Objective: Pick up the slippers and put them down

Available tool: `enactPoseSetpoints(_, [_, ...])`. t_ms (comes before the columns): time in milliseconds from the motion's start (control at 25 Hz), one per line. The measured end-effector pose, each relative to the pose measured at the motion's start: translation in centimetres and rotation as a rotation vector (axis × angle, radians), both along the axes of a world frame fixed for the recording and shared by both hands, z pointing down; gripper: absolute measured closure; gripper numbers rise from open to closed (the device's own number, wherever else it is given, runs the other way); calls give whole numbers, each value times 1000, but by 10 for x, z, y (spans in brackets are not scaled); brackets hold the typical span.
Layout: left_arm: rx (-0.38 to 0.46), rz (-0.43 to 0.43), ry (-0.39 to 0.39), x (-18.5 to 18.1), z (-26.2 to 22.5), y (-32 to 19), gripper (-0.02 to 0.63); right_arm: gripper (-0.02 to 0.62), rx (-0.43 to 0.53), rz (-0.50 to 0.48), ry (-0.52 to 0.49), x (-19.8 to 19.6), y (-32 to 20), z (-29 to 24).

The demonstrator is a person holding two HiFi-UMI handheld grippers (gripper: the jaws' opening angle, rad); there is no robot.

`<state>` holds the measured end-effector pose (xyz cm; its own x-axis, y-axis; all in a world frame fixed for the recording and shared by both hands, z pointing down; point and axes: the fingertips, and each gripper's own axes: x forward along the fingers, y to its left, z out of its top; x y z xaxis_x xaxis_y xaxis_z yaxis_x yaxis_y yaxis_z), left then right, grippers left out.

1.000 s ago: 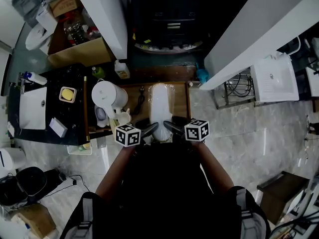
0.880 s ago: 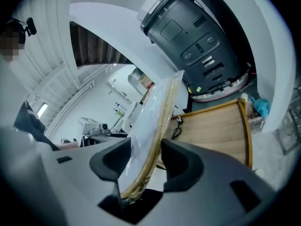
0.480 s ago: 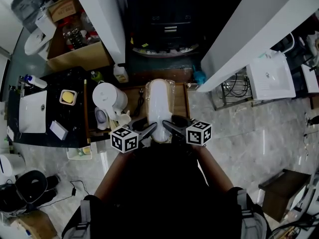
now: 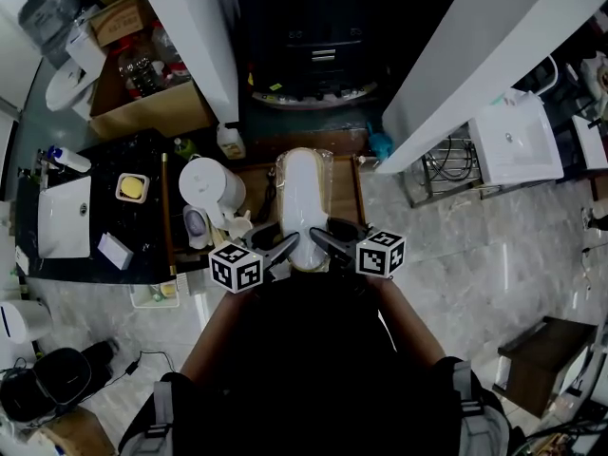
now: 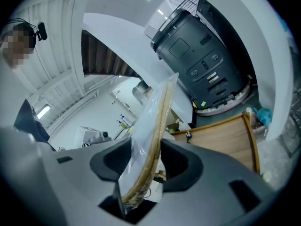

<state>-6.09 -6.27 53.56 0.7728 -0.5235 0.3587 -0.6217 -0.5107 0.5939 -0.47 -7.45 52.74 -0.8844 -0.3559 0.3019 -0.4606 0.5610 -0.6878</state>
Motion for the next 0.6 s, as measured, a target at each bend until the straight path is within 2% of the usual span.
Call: enactPoseSetpoints(600, [-17, 20, -34, 13, 8, 4, 402, 400, -15, -17, 24, 12, 5, 11])
